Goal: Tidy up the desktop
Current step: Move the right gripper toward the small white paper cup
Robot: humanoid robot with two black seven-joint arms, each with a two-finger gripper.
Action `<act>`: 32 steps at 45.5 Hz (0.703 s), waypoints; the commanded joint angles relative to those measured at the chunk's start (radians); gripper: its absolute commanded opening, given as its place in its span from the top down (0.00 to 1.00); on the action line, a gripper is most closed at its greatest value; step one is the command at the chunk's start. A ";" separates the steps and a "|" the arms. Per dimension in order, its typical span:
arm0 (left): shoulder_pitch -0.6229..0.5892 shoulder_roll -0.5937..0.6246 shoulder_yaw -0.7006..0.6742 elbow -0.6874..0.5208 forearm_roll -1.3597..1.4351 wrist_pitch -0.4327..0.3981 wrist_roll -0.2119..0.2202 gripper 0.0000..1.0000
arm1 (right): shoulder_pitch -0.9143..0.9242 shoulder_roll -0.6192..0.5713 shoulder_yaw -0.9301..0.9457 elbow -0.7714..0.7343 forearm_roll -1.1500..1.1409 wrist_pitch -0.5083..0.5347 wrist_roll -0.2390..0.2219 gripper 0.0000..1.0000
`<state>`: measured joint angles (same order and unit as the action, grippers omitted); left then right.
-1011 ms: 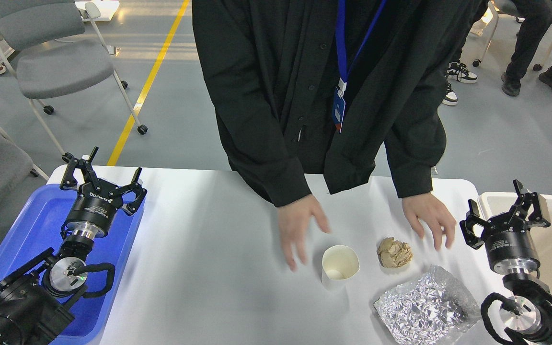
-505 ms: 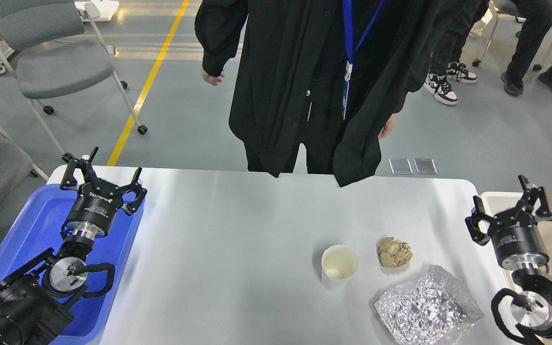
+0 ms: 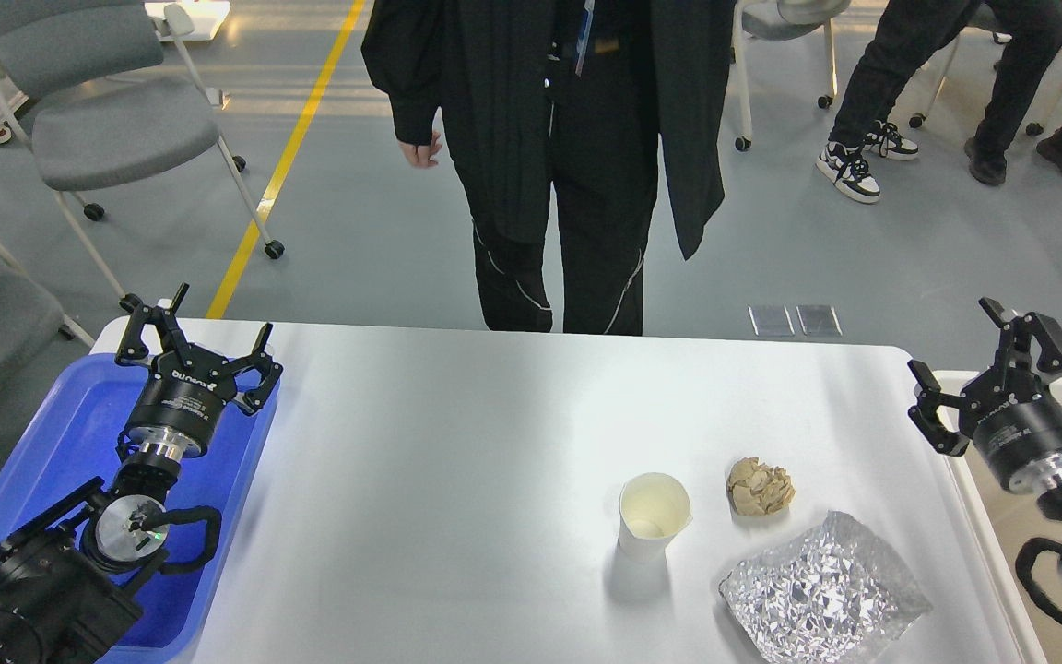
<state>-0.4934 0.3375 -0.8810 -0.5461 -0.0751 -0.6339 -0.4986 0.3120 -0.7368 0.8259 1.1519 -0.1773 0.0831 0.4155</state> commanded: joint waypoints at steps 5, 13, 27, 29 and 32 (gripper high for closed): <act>0.001 0.000 -0.001 0.000 0.000 -0.001 0.000 0.00 | 0.122 -0.193 -0.197 0.161 -0.088 0.000 -0.090 0.00; 0.001 0.000 -0.001 0.000 0.000 0.000 0.000 0.00 | 0.220 -0.272 -0.292 0.242 -0.156 0.012 -0.136 0.00; 0.001 0.000 -0.001 0.000 -0.002 0.000 0.000 0.00 | 0.406 -0.334 -0.361 0.371 -0.221 0.043 -0.421 0.00; 0.001 0.000 -0.001 0.000 0.000 0.000 0.000 0.00 | 0.418 -0.329 -0.363 0.373 -0.263 0.050 -0.434 0.00; 0.001 0.000 -0.001 0.000 0.000 -0.001 0.000 0.00 | 0.427 -0.323 -0.366 0.374 -0.362 0.073 -0.439 0.00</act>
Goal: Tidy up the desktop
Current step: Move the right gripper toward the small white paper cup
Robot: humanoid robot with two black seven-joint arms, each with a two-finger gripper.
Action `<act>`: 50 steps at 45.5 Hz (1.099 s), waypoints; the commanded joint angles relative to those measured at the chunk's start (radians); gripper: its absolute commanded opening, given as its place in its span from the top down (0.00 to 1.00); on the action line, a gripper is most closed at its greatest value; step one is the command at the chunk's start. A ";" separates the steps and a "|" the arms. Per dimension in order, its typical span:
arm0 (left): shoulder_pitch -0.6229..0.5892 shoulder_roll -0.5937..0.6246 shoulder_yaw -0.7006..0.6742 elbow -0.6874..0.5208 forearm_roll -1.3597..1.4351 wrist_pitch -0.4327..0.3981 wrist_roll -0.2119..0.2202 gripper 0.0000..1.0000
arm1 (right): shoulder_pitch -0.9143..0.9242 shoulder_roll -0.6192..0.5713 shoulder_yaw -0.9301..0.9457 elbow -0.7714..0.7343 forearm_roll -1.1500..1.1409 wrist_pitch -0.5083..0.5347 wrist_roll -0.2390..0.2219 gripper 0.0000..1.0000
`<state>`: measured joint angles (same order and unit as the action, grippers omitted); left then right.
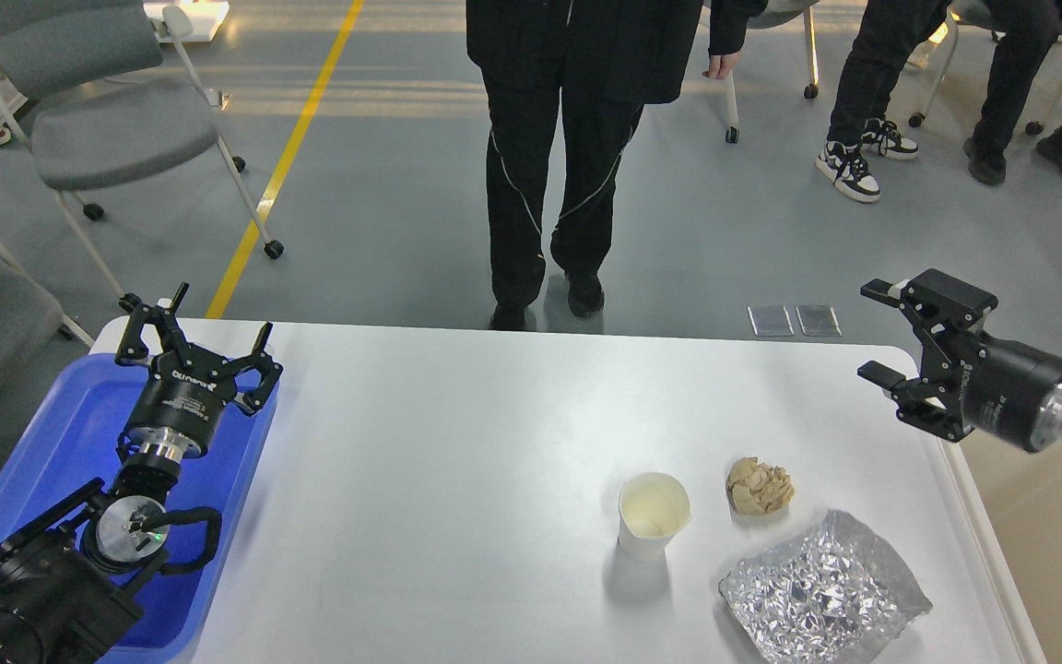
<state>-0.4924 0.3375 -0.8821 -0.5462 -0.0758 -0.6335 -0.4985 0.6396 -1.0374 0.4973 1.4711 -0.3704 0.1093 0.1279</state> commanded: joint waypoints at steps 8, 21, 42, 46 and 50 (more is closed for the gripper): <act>-0.002 0.000 0.002 0.000 0.001 -0.005 0.000 0.00 | 0.109 0.005 -0.060 0.068 -0.386 0.135 -0.151 0.00; -0.002 0.000 0.002 0.000 0.001 -0.005 0.000 0.00 | 0.360 0.046 -0.396 0.098 -0.525 0.135 -0.149 0.00; -0.002 0.000 0.002 0.000 0.001 -0.006 0.000 0.00 | 0.707 0.372 -0.821 0.045 -0.596 0.086 -0.146 0.00; -0.002 0.000 0.002 0.000 0.001 -0.006 0.000 0.00 | 0.703 0.427 -0.859 0.014 -0.674 0.069 -0.145 0.00; -0.002 0.000 0.002 0.000 0.001 -0.006 0.000 0.00 | 0.677 0.479 -0.873 -0.037 -0.719 0.030 -0.145 0.01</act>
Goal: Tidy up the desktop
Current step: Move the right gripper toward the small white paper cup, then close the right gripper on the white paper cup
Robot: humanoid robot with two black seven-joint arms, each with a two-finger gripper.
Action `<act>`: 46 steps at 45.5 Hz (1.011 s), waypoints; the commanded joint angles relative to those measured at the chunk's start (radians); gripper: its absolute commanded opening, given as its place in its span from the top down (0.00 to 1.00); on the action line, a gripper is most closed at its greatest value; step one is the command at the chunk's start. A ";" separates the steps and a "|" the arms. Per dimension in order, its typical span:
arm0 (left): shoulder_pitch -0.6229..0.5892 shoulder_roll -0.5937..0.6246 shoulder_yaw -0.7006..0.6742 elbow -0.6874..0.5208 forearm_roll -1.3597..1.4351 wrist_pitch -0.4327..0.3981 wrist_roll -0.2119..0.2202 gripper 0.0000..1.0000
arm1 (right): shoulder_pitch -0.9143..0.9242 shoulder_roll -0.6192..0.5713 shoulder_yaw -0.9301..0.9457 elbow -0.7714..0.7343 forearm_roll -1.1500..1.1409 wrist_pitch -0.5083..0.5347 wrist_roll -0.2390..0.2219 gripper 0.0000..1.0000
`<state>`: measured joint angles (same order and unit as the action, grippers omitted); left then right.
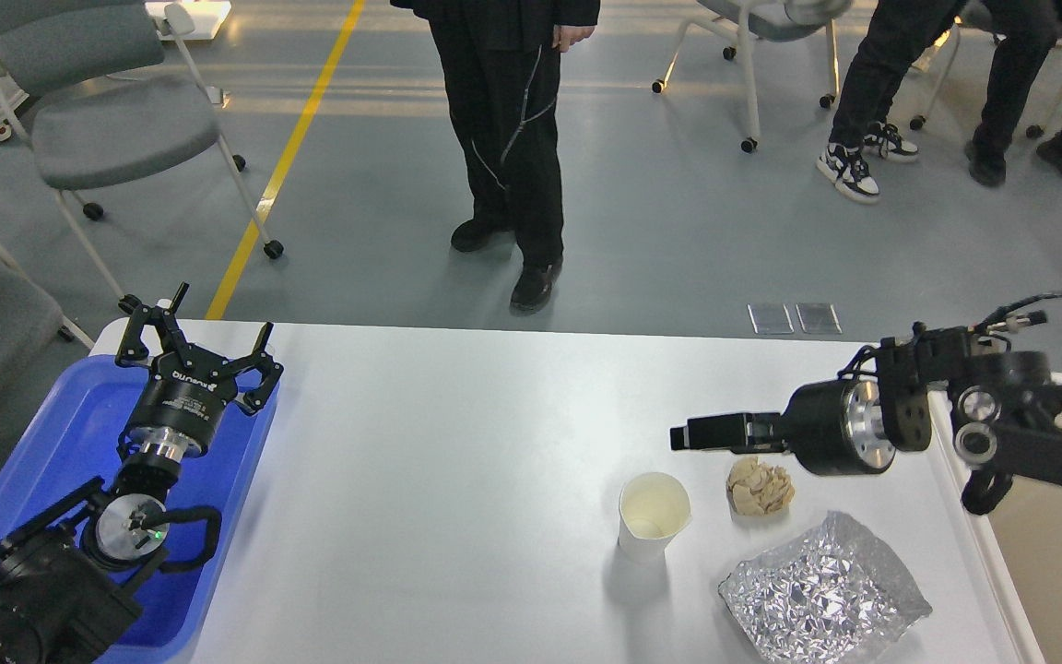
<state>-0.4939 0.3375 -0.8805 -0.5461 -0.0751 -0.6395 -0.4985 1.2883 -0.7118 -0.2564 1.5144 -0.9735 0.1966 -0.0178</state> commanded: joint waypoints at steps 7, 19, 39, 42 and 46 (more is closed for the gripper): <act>0.000 0.000 0.000 0.000 0.000 0.000 0.000 0.00 | -0.056 0.209 -0.130 -0.158 -0.198 -0.137 0.001 0.03; 0.000 0.000 0.000 0.000 0.000 -0.002 0.000 0.00 | -0.141 0.218 -0.119 -0.204 -0.215 -0.161 0.002 0.01; 0.000 0.000 0.000 0.000 0.000 -0.002 0.000 0.00 | -0.211 0.233 -0.119 -0.270 -0.241 -0.302 -0.001 0.76; 0.000 0.000 0.000 0.000 0.000 -0.002 0.000 0.00 | -0.211 0.226 -0.124 -0.269 -0.240 -0.301 -0.001 0.96; 0.002 0.000 0.000 0.000 0.000 -0.002 0.000 0.00 | -0.210 0.221 -0.127 -0.269 -0.240 -0.301 0.001 1.00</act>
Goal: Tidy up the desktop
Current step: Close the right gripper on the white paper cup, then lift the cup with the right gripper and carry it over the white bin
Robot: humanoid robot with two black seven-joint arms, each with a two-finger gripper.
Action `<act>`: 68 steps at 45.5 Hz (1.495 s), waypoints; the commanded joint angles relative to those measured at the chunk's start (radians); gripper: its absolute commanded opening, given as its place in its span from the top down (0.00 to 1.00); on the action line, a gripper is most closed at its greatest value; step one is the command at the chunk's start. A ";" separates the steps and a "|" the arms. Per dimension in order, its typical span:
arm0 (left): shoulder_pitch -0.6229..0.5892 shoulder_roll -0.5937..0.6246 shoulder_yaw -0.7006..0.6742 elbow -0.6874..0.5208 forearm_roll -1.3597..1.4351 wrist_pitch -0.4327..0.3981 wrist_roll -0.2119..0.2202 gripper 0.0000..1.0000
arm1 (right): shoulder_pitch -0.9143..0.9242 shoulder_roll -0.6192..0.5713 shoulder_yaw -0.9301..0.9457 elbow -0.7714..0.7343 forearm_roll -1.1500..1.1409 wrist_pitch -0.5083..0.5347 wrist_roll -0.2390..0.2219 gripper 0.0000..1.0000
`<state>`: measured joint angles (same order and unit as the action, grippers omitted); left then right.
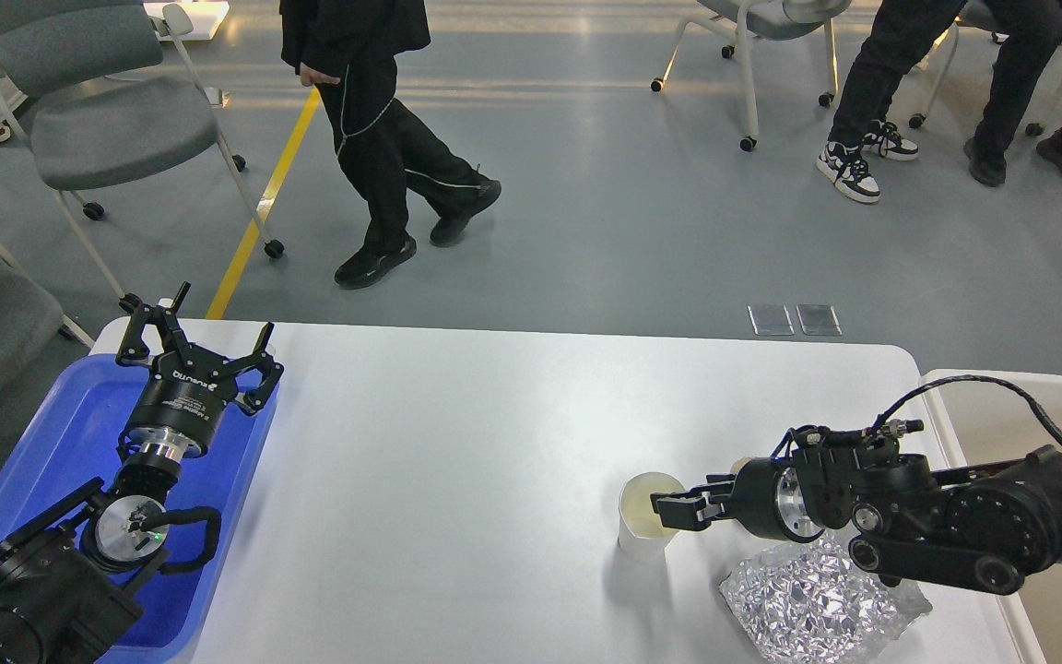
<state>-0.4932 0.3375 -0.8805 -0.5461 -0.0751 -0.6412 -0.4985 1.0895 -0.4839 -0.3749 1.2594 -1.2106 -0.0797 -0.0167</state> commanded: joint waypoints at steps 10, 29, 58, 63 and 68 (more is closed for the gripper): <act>-0.001 0.000 0.000 0.000 0.001 0.000 0.000 0.00 | -0.008 -0.013 -0.009 -0.009 -0.003 -0.018 0.008 1.00; -0.001 0.000 0.002 -0.001 0.000 0.000 0.000 0.00 | 0.058 -0.091 -0.013 0.041 0.002 0.000 0.106 1.00; -0.001 0.000 0.000 0.000 0.000 0.000 0.000 0.00 | 0.628 -0.493 -0.154 0.293 0.224 0.179 0.101 1.00; 0.001 0.000 0.001 0.000 0.000 0.000 0.000 0.00 | 0.724 -0.541 -0.156 0.296 0.235 0.270 0.100 1.00; -0.001 0.000 0.002 0.000 0.001 0.000 0.000 0.00 | 0.774 -0.570 -0.153 0.299 0.235 0.314 0.097 1.00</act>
<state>-0.4933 0.3375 -0.8794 -0.5463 -0.0737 -0.6413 -0.4986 1.6803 -0.9582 -0.4972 1.5237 -1.0066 0.1226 0.0845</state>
